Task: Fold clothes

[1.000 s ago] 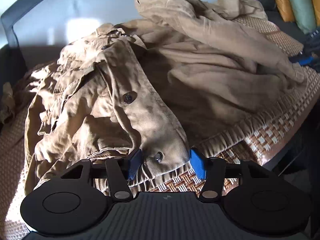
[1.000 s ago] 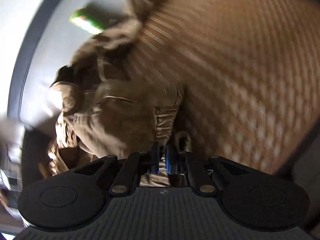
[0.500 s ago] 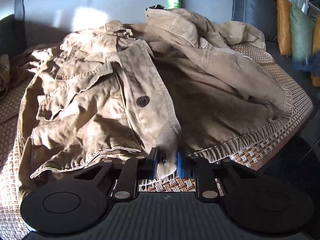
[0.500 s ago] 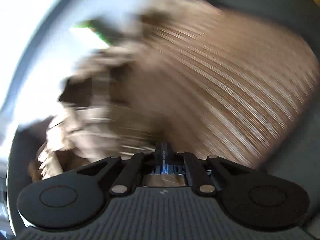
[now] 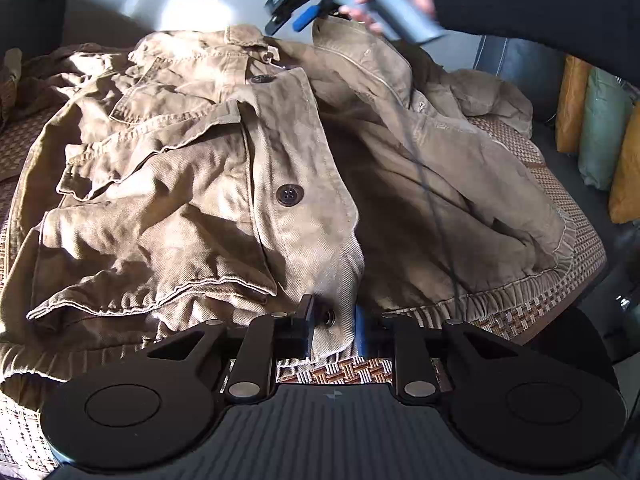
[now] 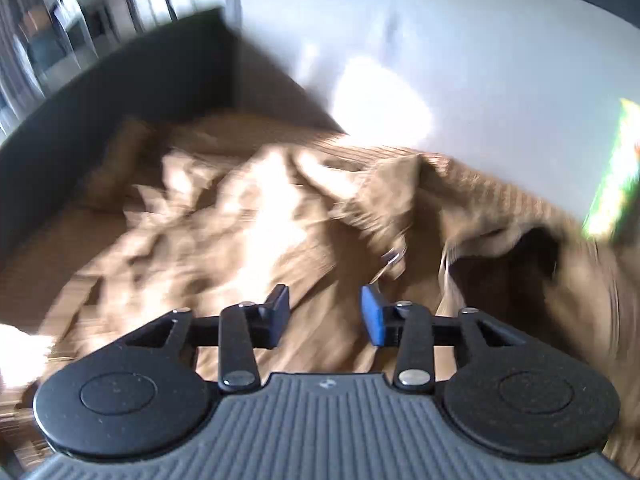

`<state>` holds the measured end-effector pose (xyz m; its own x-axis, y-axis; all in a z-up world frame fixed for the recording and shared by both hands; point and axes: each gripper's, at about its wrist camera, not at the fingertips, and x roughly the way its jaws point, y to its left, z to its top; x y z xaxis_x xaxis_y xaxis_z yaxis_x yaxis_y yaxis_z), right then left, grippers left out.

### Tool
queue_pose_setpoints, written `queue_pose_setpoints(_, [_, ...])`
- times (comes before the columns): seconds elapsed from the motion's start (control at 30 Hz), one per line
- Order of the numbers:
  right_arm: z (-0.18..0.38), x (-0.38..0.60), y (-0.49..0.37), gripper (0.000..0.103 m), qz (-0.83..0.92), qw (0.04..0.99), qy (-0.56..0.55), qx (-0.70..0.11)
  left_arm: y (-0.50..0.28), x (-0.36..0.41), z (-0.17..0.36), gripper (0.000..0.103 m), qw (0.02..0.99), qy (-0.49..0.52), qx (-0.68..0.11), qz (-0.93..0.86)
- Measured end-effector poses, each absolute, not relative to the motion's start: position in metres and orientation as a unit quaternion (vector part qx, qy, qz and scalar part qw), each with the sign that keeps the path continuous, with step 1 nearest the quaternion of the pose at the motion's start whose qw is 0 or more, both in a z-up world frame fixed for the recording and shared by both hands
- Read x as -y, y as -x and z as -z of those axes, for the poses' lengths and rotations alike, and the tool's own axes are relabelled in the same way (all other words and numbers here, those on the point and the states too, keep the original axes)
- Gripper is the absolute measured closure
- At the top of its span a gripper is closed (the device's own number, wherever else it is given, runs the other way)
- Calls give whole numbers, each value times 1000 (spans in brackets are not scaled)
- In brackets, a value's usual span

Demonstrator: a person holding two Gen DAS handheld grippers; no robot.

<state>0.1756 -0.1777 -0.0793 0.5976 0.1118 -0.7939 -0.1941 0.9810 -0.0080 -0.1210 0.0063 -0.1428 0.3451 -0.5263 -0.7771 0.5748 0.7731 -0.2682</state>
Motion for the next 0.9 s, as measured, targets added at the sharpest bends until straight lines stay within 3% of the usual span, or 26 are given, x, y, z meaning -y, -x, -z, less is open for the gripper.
queue_pose_setpoints(0.27, [144,186,-263,50,11,865,108,-491,109,-21,151,85,804,35,-481,348])
queue_pose_setpoints(0.3, [147,189,-267,55,14,859,102,-501,108,-23,152,86,802,43,-484,348])
queue_pose_setpoints(0.33, [148,193,-269,92,3,857,83,-508,108,-24,153,86,801,47,-485,348])
queue_pose_setpoints(0.37, [144,196,-270,98,-8,857,57,-512,108,-24,152,86,801,47,-485,348])
queue_pose_setpoints(0.6, [67,218,-265,100,-6,923,-18,-385,111,-13,155,85,798,22,-486,356])
queue_pose_setpoints(0.73, [70,216,-281,103,39,928,34,-368,115,-5,157,84,796,2,-483,364])
queue_pose_setpoints(0.9, [92,229,-296,103,15,922,-9,-387,105,-14,159,83,786,36,-494,370])
